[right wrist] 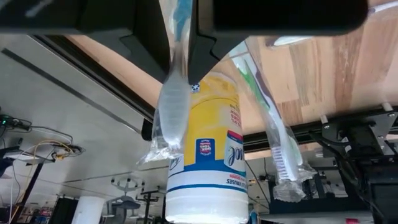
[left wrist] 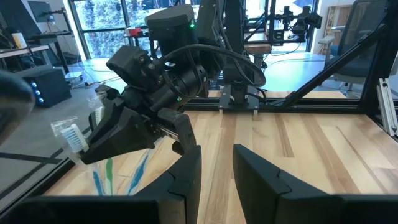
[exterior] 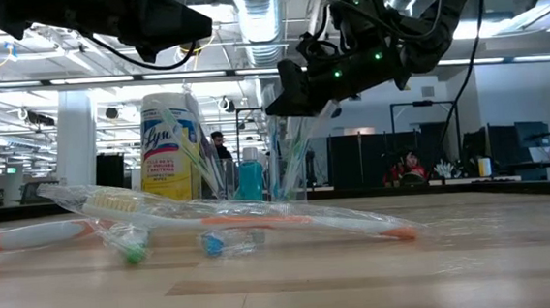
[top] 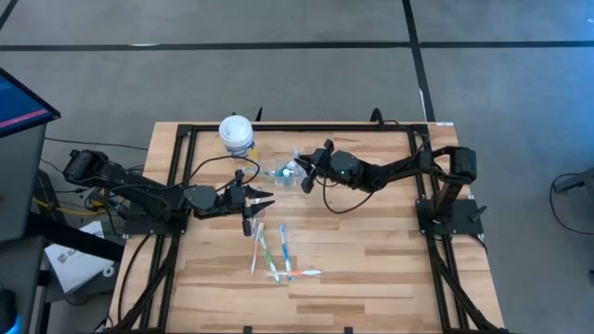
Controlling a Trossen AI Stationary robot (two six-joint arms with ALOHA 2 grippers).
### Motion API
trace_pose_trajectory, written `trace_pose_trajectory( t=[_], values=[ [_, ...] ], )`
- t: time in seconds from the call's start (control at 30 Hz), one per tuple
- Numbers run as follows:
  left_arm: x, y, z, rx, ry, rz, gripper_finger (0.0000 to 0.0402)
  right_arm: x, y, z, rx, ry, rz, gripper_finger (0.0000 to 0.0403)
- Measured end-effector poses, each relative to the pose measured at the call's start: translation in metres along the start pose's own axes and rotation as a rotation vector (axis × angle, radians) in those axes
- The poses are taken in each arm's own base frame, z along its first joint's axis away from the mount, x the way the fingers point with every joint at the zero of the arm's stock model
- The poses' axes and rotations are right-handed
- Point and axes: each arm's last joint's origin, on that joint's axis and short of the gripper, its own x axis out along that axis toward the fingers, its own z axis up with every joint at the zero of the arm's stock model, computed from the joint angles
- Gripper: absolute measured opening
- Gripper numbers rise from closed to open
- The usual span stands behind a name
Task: Pick & Place toothbrushing station
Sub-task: Put the blue toothbrush into the transparent organizer
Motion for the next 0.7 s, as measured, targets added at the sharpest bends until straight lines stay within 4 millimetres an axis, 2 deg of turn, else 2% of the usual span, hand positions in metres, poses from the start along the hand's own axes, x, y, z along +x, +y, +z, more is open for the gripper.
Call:
trace_pose_trajectory(
  t=[0.2, 0.4, 0.7],
  values=[
    [0.000, 0.000, 0.000, 0.000, 0.000, 0.000, 0.0085, 0.000, 0.000, -0.002, -0.008, 0.026, -0.001, 0.0082],
    [0.000, 0.000, 0.000, 0.001, 0.001, 0.000, 0.0085, -0.003, 0.001, 0.007, -0.043, 0.056, 0.000, 0.0131],
    [0.000, 0.000, 0.000, 0.002, 0.003, 0.000, 0.0085, -0.013, 0.001, 0.041, -0.068, 0.031, -0.001, 0.0175]
  ],
)
